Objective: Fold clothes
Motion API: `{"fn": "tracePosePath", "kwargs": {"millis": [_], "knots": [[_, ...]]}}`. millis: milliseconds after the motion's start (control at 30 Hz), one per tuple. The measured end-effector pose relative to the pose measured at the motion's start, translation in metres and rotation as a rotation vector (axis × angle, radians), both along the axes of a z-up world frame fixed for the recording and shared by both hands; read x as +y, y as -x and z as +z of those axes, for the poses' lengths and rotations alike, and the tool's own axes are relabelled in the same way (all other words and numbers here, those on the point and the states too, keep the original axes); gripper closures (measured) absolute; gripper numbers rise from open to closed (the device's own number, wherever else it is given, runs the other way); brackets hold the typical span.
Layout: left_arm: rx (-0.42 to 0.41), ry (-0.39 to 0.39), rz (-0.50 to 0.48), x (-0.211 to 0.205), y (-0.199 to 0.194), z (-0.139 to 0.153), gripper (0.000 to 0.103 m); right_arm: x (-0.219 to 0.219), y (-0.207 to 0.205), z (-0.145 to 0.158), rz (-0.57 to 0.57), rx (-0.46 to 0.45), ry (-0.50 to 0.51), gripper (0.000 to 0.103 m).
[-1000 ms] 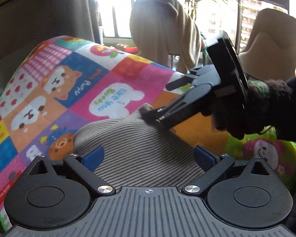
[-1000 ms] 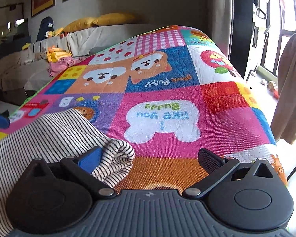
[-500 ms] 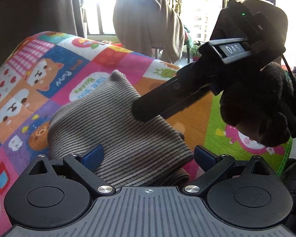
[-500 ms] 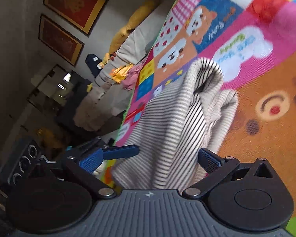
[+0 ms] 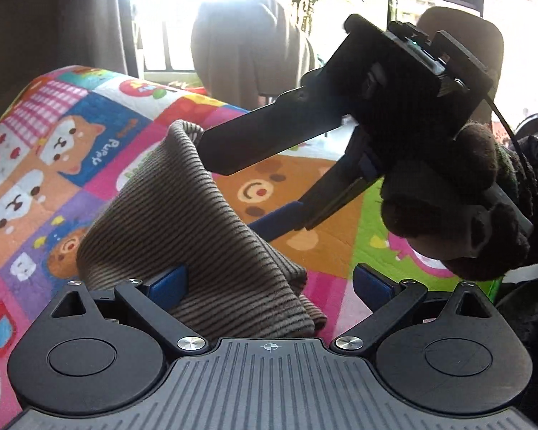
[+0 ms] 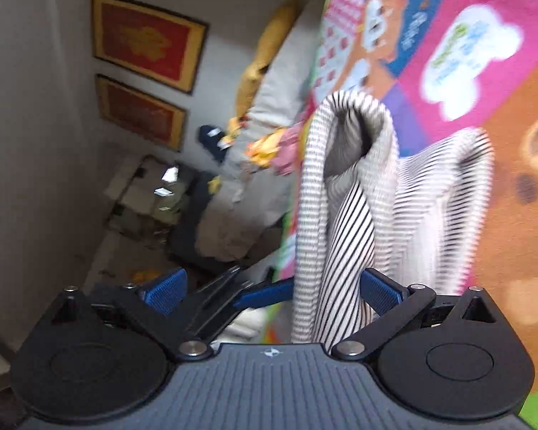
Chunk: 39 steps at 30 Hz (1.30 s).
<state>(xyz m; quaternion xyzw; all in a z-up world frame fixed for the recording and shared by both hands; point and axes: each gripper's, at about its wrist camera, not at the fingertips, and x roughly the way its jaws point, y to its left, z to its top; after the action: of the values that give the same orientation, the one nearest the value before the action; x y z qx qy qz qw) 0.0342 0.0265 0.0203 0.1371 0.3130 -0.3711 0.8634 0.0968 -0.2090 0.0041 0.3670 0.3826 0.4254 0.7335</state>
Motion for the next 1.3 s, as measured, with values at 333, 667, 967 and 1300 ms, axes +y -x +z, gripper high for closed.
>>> {"fn": "tracePosePath", "kwargs": {"millis": [333, 667, 967, 1300], "knots": [[0.064, 0.037, -0.053, -0.018, -0.006, -0.017, 0.000, -0.005, -0.014, 0.067, -0.266, -0.405, 0.436, 0.000], [0.099, 0.201, -0.040, 0.012, -0.009, 0.009, 0.000, 0.013, -0.035, -0.004, -0.299, -0.484, 0.906, 0.000], [0.095, 0.177, 0.310, 0.045, -0.091, 0.021, 0.000, 0.007, -0.027, -0.002, -0.313, -0.529, 0.914, 0.000], [0.173, 0.069, 0.396, 0.066, -0.123, -0.008, 0.000, 0.013, -0.016, 0.026, -0.259, -0.561, 0.862, 0.000]]}}
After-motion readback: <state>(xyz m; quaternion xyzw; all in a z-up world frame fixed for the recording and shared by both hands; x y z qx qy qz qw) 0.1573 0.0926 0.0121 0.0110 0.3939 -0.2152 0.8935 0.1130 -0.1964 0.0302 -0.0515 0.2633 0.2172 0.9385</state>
